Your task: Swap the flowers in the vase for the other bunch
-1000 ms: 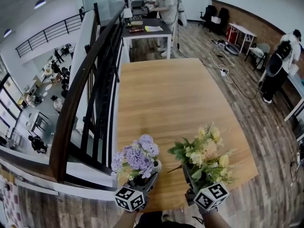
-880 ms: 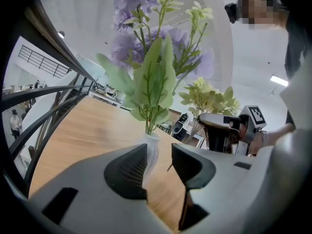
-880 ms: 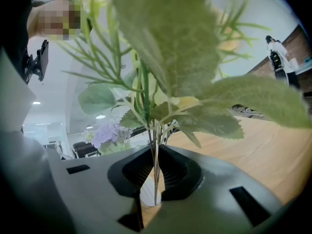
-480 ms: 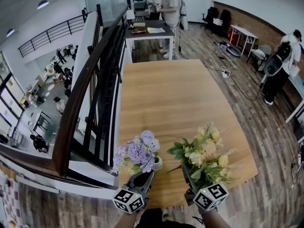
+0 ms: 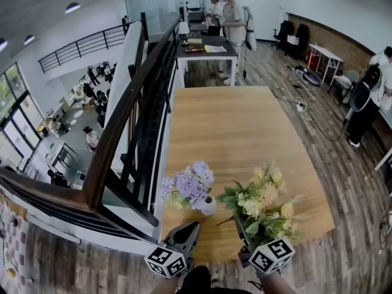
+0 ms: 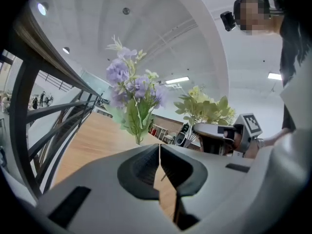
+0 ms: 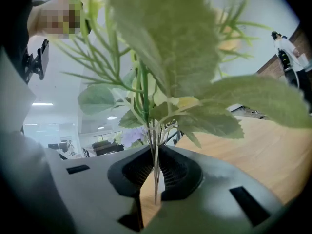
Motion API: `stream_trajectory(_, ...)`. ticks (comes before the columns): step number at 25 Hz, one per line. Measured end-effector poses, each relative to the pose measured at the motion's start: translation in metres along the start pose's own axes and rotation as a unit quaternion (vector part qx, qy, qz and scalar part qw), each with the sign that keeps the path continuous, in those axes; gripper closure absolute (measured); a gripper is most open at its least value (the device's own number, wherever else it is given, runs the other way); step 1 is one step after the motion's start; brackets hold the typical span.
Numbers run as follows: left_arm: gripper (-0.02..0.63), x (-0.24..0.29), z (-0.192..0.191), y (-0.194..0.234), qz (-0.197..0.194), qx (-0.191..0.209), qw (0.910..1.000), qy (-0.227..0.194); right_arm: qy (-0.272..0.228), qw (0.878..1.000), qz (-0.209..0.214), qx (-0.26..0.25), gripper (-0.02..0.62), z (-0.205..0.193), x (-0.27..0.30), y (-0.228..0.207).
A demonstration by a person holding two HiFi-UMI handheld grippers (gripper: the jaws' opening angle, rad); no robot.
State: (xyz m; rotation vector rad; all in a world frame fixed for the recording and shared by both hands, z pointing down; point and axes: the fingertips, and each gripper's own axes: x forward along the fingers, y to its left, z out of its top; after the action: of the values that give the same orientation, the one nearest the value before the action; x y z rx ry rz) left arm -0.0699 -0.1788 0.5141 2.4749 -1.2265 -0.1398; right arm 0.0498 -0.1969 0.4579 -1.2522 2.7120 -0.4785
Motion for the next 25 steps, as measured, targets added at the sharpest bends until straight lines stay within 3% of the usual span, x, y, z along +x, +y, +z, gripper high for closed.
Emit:
stream_trajectory(14, 0.591, -0.088, 0.02, -0.061, 0.053, 0.033, 0.9949, -0.08, 0.005, 0.997, 0.07, -0.019, 0.541, -0.016, -0.052, 0.064)
stream_trajectory(25, 0.591, -0.113, 0.022, -0.084, 0.06, 0.044, 0.994, -0.08, 0.011, 0.996, 0.081, -0.025, 0.541, -0.025, -0.074, 0.084)
